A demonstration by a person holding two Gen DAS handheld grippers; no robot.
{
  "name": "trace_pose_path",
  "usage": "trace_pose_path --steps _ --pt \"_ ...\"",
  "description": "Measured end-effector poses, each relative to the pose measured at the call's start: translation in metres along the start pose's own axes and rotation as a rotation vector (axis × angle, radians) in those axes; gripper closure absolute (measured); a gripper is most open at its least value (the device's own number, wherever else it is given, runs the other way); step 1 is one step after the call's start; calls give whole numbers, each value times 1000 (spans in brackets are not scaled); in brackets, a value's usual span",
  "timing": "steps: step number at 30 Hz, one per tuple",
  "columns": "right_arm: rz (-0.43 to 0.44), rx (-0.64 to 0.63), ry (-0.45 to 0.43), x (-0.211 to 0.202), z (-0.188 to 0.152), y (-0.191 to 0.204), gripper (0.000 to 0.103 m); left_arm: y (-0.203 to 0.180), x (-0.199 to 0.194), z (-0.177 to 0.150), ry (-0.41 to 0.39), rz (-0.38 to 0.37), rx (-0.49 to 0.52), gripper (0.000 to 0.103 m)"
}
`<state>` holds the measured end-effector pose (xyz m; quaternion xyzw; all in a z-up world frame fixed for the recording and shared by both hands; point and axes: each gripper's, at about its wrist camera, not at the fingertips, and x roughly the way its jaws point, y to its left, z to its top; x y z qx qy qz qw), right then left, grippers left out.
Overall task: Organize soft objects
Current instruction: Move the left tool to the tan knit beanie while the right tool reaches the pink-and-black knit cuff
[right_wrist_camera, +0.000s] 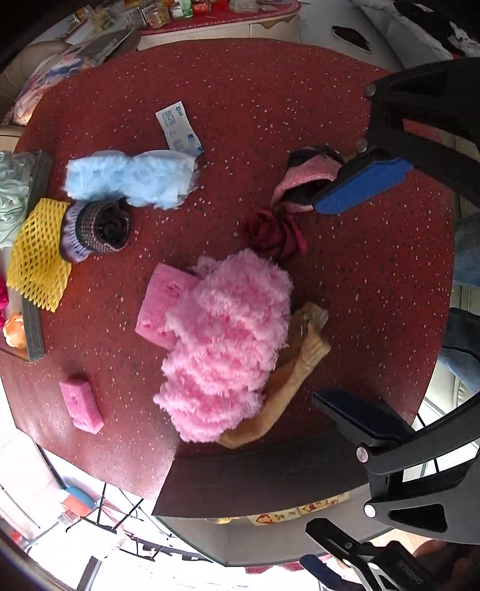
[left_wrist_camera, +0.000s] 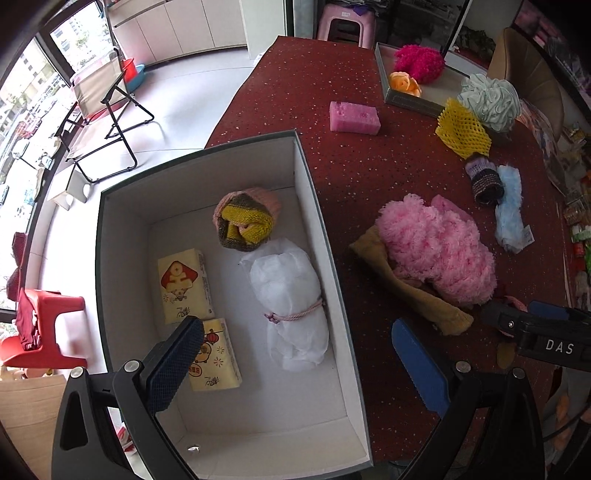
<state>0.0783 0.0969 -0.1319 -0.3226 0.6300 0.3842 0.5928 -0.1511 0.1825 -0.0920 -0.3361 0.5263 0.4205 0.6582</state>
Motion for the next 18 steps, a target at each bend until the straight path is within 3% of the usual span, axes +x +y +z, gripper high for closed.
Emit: trace_pose_path --steps 6,16,17,18 --pt "-5 -72 6 15 18 10 7 -8 -5 -5 14 23 -2 1" --pt "-21 -264 29 57 58 60 10 -5 -13 -17 40 72 -22 1" --pt "-27 -268 37 59 57 61 24 -6 -13 -17 43 74 -19 1" --pt "-33 -264 47 62 53 58 49 -7 -13 -18 44 76 -17 1"
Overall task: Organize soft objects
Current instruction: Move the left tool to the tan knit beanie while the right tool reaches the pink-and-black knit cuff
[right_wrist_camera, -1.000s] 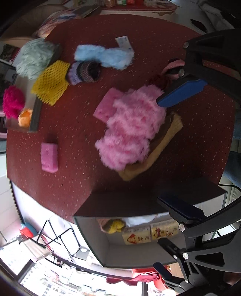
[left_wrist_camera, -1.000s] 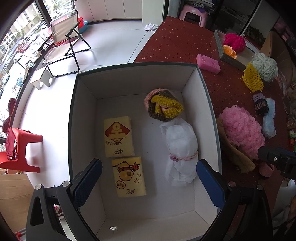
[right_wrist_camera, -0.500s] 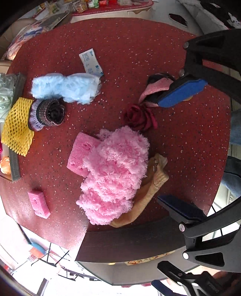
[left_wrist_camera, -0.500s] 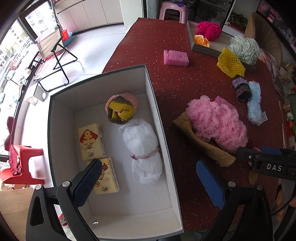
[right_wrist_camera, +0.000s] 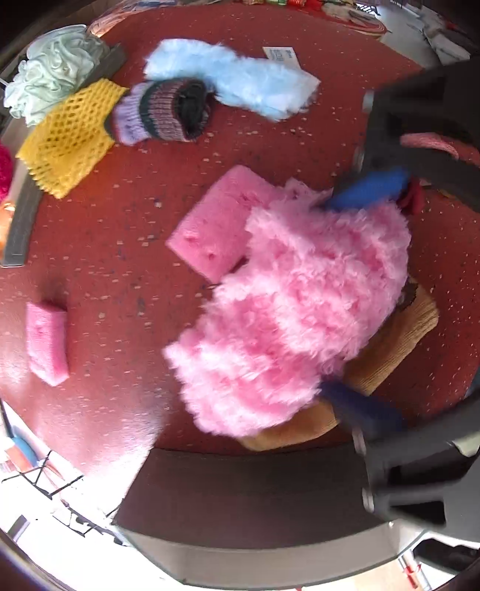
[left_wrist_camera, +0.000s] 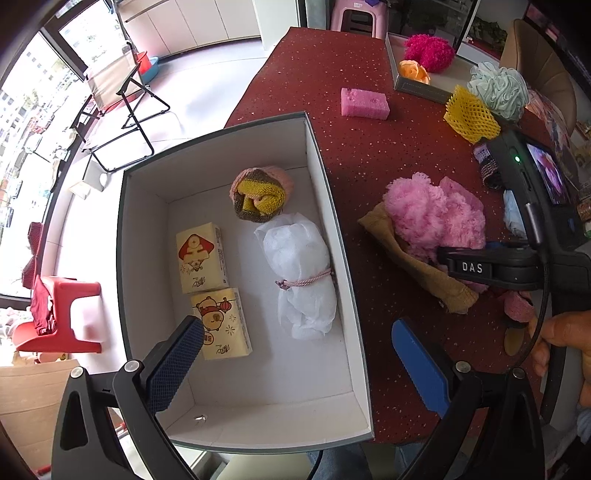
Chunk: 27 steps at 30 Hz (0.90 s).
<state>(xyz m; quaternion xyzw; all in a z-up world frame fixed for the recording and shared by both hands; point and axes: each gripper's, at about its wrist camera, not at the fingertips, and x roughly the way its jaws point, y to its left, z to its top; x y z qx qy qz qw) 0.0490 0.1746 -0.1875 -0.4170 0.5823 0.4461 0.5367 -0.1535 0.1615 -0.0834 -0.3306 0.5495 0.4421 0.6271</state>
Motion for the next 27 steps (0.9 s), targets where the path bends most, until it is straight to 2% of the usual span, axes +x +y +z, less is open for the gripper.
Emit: trace_pose_path --steps 3,6,10,13,16,17,19,20,21,24,27 --pt "51 72 10 0 -17 -17 70 -6 -2 2 -2 -3 18 1" --pt "180 190 -25 -12 -36 -47 75 -17 -7 5 -16 -10 44 1" --pt "291 358 -124 -43 -56 -92 80 -39 -15 11 -35 -47 68 1" --pt "317 444 -184 -63 -68 -123 85 -64 -16 15 -37 -84 94 1" --pt "254 464 -203 -74 -74 -150 85 -87 -6 18 1 -125 95 1" --pt "241 451 -206 -77 -72 -154 83 -94 -1 18 12 -133 92 1" --pt "254 407 -185 -78 -71 -156 60 -106 9 15 37 -137 85 1" --pt "250 372 -181 -78 -69 -150 38 -110 15 13 51 -145 80 1" --pt "242 343 -182 -78 -73 -152 27 -114 22 10 65 -146 76 1" --pt "162 244 -193 -79 -68 -137 27 -123 43 0 110 -153 60 1" --pt "143 283 -166 -69 -69 -146 27 -129 61 -7 119 -164 60 1"
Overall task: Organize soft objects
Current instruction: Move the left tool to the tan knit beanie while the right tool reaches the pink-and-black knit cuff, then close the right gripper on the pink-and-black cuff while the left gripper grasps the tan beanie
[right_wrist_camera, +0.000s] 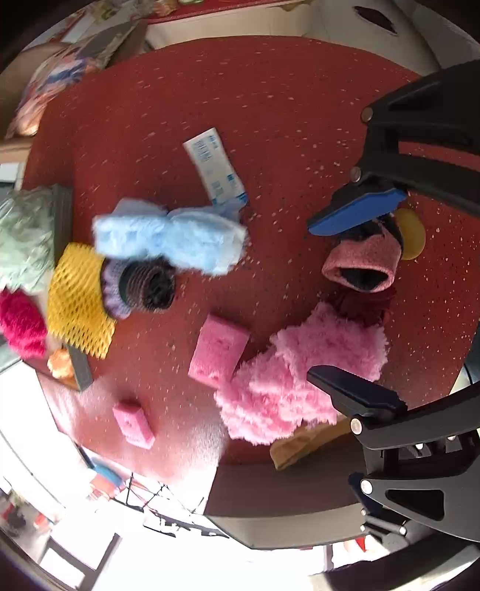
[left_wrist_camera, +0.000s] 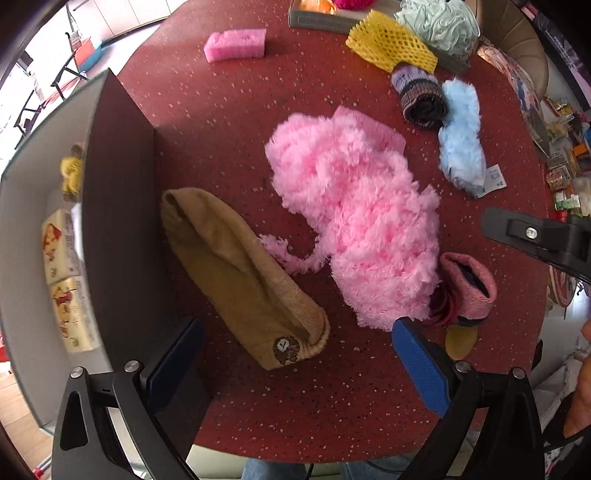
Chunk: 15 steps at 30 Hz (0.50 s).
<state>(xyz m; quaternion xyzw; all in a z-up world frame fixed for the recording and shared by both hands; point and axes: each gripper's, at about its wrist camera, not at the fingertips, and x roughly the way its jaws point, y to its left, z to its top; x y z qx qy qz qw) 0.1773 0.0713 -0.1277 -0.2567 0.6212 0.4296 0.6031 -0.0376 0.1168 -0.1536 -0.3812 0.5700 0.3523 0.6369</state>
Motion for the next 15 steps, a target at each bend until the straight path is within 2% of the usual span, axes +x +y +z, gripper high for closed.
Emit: trace_pose_path --steps 3,4,6,12,15 --pt "-31 62 43 9 -10 -26 27 3 14 -4 11 17 -5 1" --pt "-46 67 51 10 -14 -33 27 2 14 -5 -10 47 15 1" --pt "-60 78 70 13 -20 -43 27 -1 14 -6 -22 57 54 1" --pt "-42 110 113 25 -38 -57 27 2 11 -15 -37 146 124 1" --pt "3 144 118 31 -43 -58 27 10 13 -21 -27 182 141 1"
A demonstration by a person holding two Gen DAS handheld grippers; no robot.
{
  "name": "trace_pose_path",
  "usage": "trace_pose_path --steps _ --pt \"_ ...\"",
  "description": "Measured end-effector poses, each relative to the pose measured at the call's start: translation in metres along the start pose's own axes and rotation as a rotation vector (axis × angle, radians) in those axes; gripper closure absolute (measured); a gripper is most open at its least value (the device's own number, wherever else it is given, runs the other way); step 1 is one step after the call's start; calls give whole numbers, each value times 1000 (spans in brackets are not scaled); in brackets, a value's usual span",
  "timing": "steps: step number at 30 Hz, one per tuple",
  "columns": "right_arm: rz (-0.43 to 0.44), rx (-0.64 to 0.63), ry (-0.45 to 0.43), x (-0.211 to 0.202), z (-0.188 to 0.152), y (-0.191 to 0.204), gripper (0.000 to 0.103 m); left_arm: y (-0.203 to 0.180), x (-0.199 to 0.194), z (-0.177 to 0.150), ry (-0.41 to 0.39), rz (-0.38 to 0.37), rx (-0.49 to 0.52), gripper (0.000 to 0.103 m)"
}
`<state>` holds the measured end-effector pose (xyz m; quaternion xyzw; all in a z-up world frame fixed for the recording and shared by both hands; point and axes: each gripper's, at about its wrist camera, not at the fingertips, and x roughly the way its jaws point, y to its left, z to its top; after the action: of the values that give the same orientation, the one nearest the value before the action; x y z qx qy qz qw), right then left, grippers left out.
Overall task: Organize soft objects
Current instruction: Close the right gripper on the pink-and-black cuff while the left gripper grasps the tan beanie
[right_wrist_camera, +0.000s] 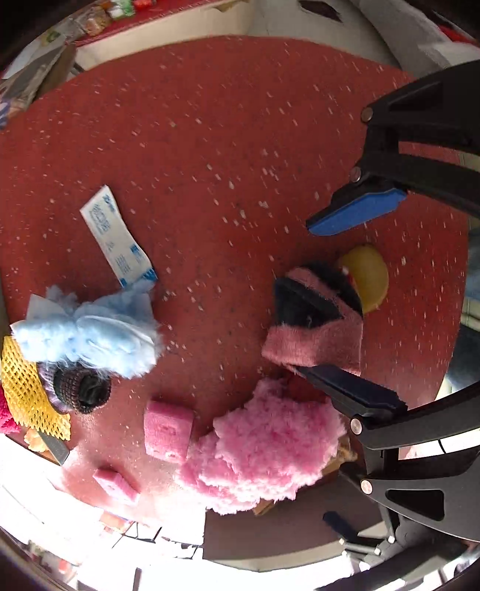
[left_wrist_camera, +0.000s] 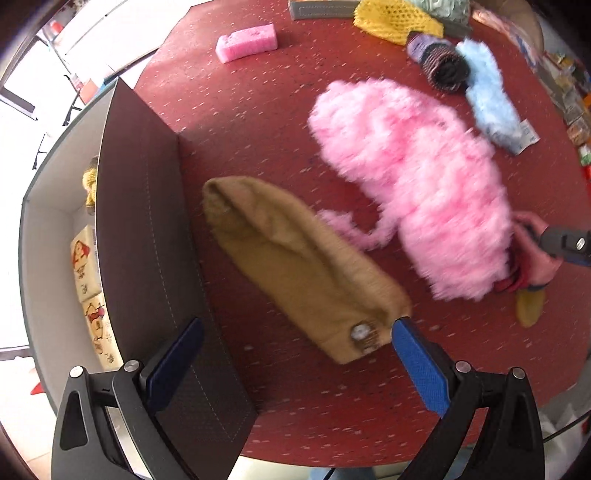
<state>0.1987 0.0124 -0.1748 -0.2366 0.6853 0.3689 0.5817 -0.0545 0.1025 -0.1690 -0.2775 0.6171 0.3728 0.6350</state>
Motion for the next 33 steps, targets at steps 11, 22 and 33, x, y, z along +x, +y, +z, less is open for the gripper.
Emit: trace_pose_path --steps 11,22,33 --pt "24 58 81 43 6 3 57 7 3 13 61 -60 -159 1" --pt "0 39 40 37 7 -16 57 19 47 32 141 -69 -365 1" --pt "-104 -86 32 58 16 12 45 37 62 27 130 -112 -419 0"
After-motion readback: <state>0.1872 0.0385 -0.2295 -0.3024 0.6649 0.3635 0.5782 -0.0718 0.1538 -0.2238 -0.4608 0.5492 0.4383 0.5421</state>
